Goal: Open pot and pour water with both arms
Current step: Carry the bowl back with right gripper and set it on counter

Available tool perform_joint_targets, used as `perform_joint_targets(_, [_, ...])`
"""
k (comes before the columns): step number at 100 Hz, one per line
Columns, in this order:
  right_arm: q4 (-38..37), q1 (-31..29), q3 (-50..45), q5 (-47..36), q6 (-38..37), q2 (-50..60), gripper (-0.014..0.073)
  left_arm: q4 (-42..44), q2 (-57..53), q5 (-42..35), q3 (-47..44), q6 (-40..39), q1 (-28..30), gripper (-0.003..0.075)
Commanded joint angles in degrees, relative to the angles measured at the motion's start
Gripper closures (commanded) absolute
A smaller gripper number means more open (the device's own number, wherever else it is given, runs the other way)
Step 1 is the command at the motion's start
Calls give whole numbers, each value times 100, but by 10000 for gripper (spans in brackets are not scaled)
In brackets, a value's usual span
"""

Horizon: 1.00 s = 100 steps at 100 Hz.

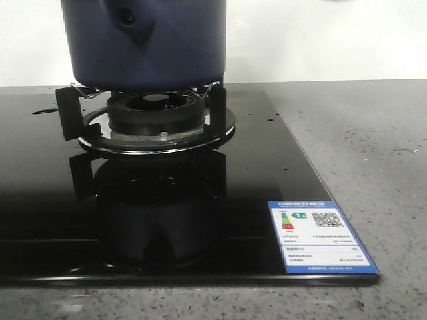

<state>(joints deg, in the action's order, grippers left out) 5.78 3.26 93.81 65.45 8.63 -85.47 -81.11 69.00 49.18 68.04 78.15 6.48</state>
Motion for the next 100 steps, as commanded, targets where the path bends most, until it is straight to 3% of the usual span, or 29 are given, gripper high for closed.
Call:
perform_joint_targets(1, [60,-316,-258,14,-30,127,636,-595,-149,-44,229,127,-162,324])
perform_joint_targets(30, [43,-615,-1489,-767,-30,116,636,-595,-141,-56,229,138,-509,324])
perform_joint_targets(86, [43,-615,-1555,-870,21,-364,630,-595,-141,-46,229,138,-527,324])
perform_joint_targets(93, [70,-624,-1555,-823,159,-364,573,-595,-141,-46,229,138,-527,324])
perform_joint_targets(100, [85,-624,-1526,-740,228,-364,437,-595,-141,-46,229,138,-527,324])
